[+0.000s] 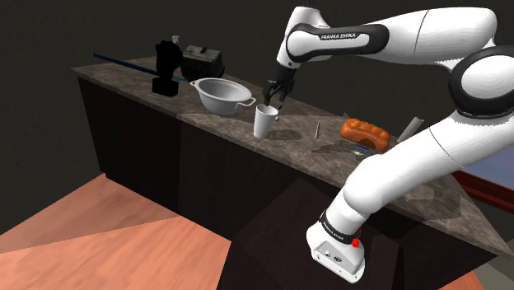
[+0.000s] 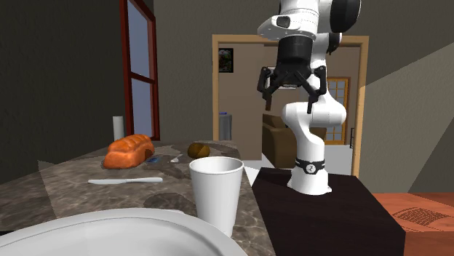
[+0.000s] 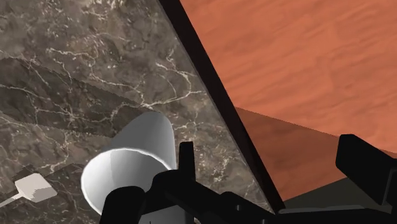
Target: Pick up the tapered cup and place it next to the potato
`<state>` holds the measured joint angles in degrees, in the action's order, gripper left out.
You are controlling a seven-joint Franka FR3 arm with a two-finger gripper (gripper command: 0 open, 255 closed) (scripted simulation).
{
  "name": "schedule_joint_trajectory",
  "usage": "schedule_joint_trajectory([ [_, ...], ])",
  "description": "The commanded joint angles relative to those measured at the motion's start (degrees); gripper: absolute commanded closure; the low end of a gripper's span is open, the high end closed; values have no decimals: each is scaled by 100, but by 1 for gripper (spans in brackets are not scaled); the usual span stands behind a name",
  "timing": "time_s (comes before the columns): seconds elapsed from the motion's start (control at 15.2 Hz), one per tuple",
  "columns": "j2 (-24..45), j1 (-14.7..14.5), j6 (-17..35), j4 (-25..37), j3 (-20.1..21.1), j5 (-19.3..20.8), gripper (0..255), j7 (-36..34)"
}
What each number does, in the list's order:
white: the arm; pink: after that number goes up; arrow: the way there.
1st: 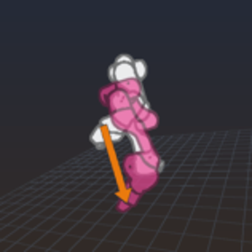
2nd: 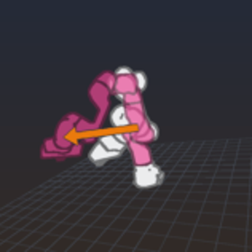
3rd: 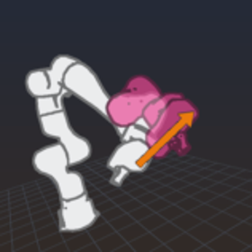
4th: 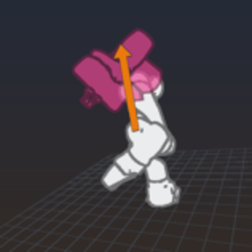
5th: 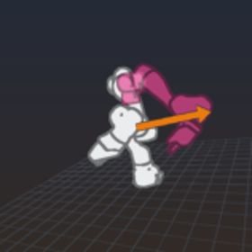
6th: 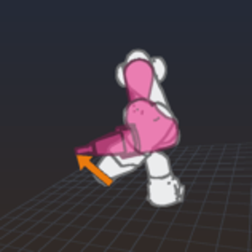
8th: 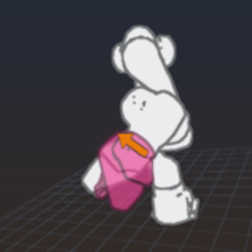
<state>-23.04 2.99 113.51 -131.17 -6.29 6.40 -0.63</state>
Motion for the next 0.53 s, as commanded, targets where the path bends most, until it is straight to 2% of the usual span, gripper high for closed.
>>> schedule_joint_trajectory([
  [0.0, 423, 44, 189, 190, -69, 48, 0, 38],
  [0.46, 1936, 181, 748, 979, -267, 119, 0, 137],
])
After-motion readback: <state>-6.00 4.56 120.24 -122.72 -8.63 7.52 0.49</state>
